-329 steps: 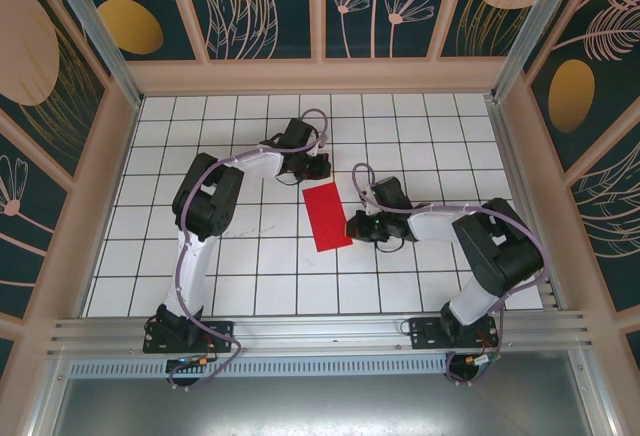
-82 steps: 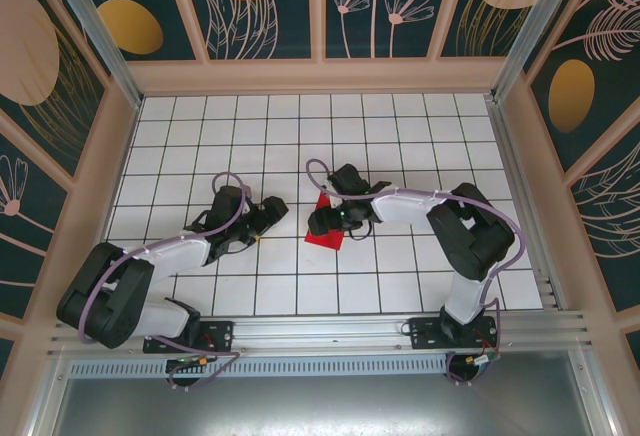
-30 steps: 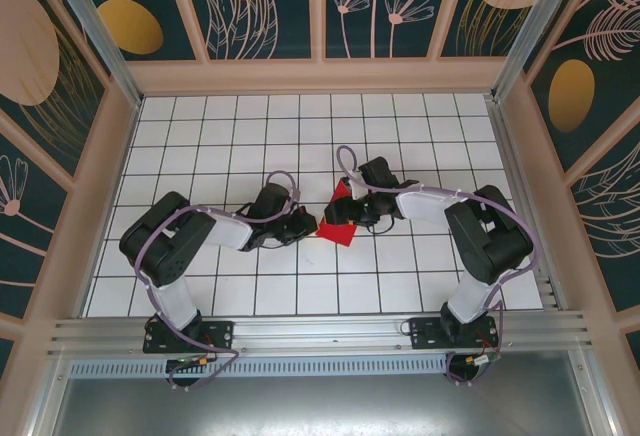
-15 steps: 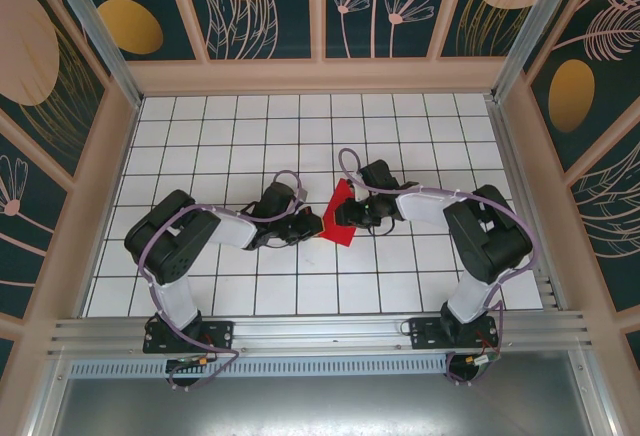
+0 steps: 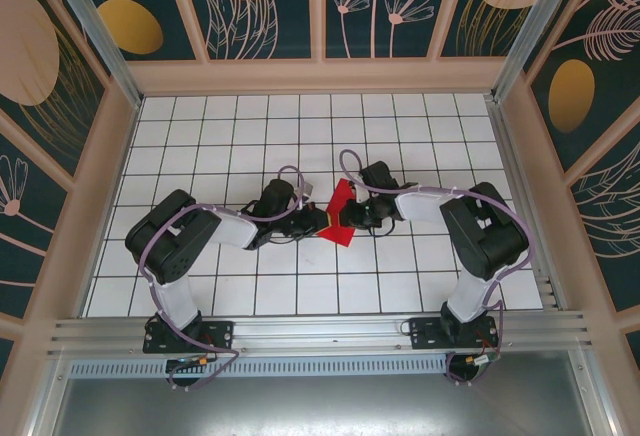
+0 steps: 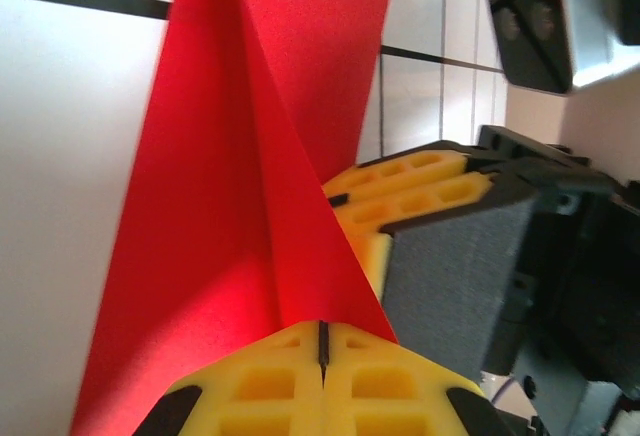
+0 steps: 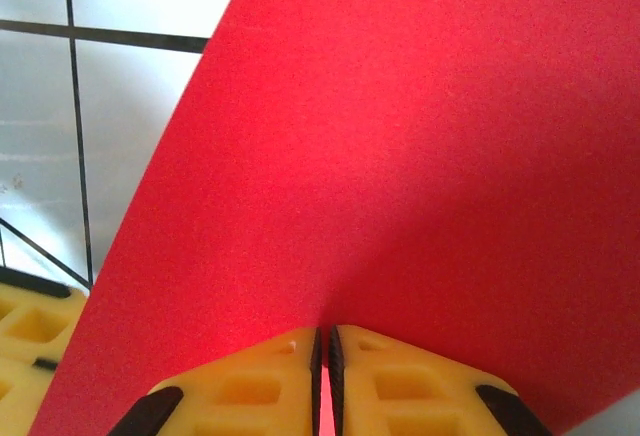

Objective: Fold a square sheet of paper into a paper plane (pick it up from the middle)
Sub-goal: Fold the triangle a second time at the center of the table.

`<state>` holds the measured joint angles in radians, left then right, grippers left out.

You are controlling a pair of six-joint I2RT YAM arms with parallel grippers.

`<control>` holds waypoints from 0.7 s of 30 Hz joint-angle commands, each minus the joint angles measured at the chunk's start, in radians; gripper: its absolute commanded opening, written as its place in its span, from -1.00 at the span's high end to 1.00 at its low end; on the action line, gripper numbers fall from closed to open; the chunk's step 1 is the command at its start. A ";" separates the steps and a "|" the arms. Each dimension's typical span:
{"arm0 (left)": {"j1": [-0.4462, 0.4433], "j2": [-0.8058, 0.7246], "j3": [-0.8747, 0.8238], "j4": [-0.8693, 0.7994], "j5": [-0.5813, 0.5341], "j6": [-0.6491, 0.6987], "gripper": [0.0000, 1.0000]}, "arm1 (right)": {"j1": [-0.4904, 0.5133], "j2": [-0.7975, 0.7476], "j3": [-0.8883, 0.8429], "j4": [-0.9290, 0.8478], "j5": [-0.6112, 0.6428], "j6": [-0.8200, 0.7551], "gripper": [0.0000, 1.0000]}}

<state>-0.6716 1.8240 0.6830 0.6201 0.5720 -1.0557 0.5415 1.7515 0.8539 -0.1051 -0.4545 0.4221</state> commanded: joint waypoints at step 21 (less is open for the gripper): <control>-0.024 0.087 0.060 0.135 0.037 -0.058 1.00 | -0.142 -0.299 -0.184 0.125 -0.083 0.178 0.44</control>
<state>-0.6884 1.8938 0.7193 0.7143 0.5980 -1.1053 0.4114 1.5108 0.7059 -0.0372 -0.5041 0.5690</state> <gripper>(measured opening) 0.064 0.258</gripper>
